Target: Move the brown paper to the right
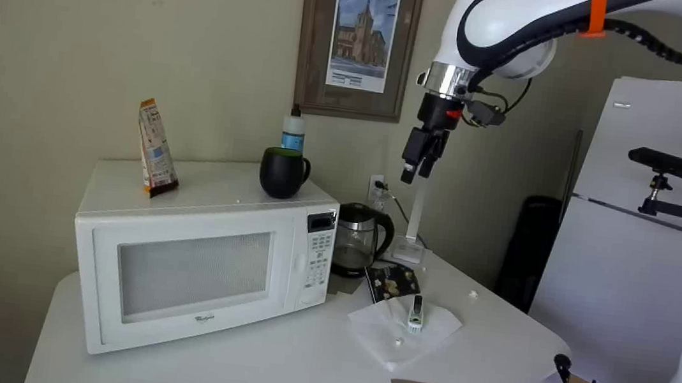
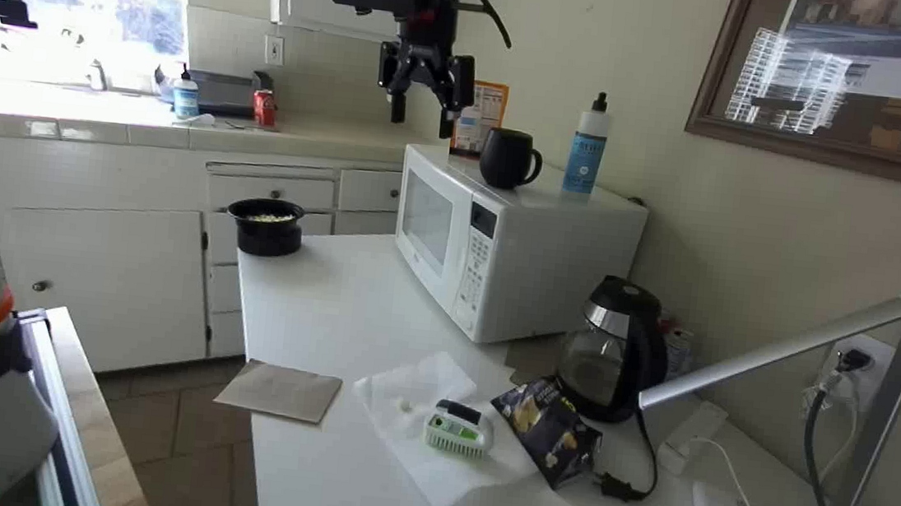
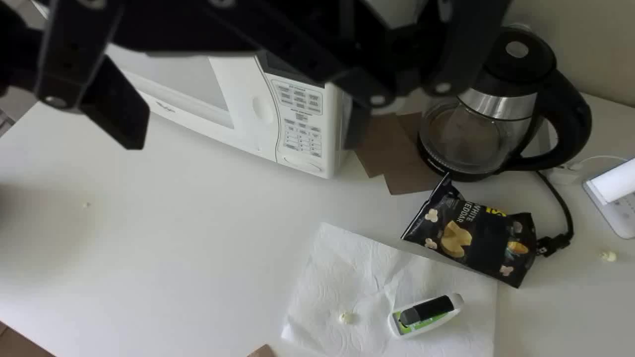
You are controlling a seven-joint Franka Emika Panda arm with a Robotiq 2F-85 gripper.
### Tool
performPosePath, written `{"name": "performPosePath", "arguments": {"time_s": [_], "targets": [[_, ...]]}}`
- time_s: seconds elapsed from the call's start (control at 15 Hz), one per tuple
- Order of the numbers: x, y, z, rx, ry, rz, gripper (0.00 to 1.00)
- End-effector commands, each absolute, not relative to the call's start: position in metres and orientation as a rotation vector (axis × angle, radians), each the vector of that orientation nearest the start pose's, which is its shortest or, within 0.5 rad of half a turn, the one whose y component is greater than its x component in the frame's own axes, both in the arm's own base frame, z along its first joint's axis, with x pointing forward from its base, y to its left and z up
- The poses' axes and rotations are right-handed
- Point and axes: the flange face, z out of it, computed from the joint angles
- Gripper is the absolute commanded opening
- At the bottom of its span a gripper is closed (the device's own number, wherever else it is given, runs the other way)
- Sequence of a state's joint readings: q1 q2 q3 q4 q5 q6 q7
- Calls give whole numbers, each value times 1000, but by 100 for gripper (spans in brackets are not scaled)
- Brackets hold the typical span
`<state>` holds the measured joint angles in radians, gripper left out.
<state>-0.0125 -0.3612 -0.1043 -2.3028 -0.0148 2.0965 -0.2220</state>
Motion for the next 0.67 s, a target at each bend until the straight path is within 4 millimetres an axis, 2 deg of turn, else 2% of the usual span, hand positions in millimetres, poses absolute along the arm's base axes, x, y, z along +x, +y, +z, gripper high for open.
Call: {"name": "performPosePath", "arguments": {"time_s": [0.0,0.33,0.4,0.47,0.6], "targets": [[454,-57,503,-3129,-181,-242,100],[454,-57,503,-3129,-181,-242,100],[459,-50,489,-3146,-211,-140,100],[460,-39,470,-3109,-313,-46,100],[457,-13,431,-3062,-442,25,100]]}}
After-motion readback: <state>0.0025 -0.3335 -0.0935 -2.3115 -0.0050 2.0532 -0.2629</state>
